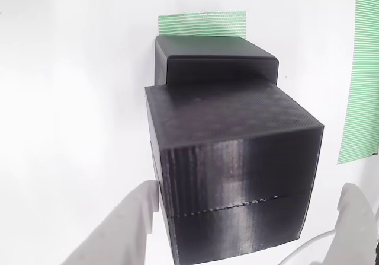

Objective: Stack 3 Blocks on the chosen place.

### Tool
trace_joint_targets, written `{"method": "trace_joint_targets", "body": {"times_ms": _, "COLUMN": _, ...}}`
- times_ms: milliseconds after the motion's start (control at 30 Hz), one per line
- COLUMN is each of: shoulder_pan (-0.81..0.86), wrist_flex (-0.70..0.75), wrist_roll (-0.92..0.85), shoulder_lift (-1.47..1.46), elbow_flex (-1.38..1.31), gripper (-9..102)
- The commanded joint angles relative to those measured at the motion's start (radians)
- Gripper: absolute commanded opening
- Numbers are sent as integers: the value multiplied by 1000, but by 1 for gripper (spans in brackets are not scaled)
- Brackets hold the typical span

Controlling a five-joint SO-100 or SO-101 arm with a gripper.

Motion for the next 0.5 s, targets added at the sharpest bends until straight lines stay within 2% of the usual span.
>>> {"method": "trace_joint_targets", "body": {"times_ms": 0, "shoulder_pan": -15, "wrist_flex": -9, "wrist_roll": -3, "shoulder_lift": 15, "elbow_flex": -41, "gripper": 38}}
{"method": "trace_joint_targets", "body": {"times_ms": 167, "shoulder_pan": -196, "wrist_flex": 0, "wrist_roll": -3, "shoulder_lift": 143, "elbow_flex": 29, "gripper": 37}}
{"method": "trace_joint_targets", "body": {"times_ms": 333, "shoulder_pan": -561, "wrist_flex": 0, "wrist_roll": 6, "shoulder_lift": 311, "elbow_flex": 107, "gripper": 37}}
{"method": "trace_joint_targets", "body": {"times_ms": 467, "shoulder_pan": -815, "wrist_flex": -2, "wrist_roll": -2, "shoulder_lift": 339, "elbow_flex": 179, "gripper": 37}}
